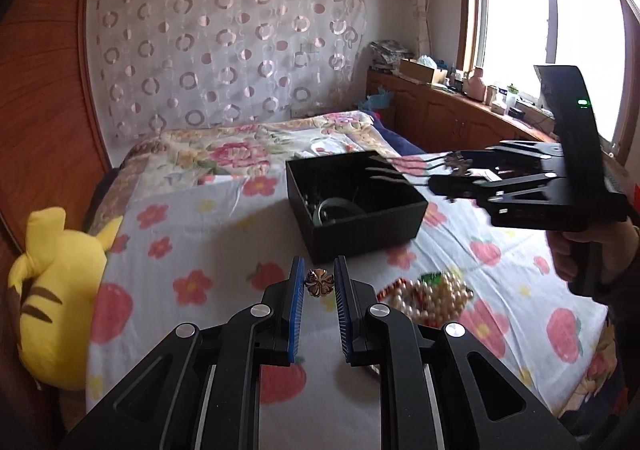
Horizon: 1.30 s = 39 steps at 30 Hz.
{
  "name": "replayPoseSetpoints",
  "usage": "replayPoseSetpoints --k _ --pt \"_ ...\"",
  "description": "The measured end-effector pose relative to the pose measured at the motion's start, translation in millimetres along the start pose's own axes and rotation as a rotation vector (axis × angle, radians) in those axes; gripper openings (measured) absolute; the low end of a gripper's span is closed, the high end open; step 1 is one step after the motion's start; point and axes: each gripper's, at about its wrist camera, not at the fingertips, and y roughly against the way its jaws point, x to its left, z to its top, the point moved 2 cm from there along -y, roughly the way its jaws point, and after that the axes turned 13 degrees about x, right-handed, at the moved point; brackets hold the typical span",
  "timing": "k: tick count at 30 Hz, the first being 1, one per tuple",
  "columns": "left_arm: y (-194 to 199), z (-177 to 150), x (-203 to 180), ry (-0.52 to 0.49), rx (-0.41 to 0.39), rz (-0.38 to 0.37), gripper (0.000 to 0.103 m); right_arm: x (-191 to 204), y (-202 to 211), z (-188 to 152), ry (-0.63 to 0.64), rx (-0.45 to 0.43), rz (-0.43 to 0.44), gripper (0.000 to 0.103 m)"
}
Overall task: Organize jewelry
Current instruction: 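Drop the hair comb into the box with the right tool while the left tool drops the charm in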
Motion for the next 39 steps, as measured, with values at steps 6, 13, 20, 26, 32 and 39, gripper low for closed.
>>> replayPoseSetpoints --k 6,13,20,26,32,39 --pt "-3 19 0 -0.01 -0.008 0.009 0.014 -2 -26 21 0.004 0.027 0.003 0.057" --pt "-7 29 1 -0.015 -0.004 0.012 0.014 1 -44 27 -0.003 0.065 0.024 0.057" --pt "-22 55 2 -0.021 0.016 0.023 0.014 -6 -39 26 -0.021 0.053 0.036 0.066" --pt "-40 71 -1 -0.023 0.028 0.019 0.014 -17 -24 15 -0.038 0.038 0.031 0.066" --pt "-68 86 -4 -0.019 0.061 0.009 0.014 -26 -15 -2 -0.054 0.029 0.028 0.066" --pt "-85 93 -4 -0.001 0.08 0.009 0.015 -25 -8 -20 -0.06 0.02 0.043 0.066"
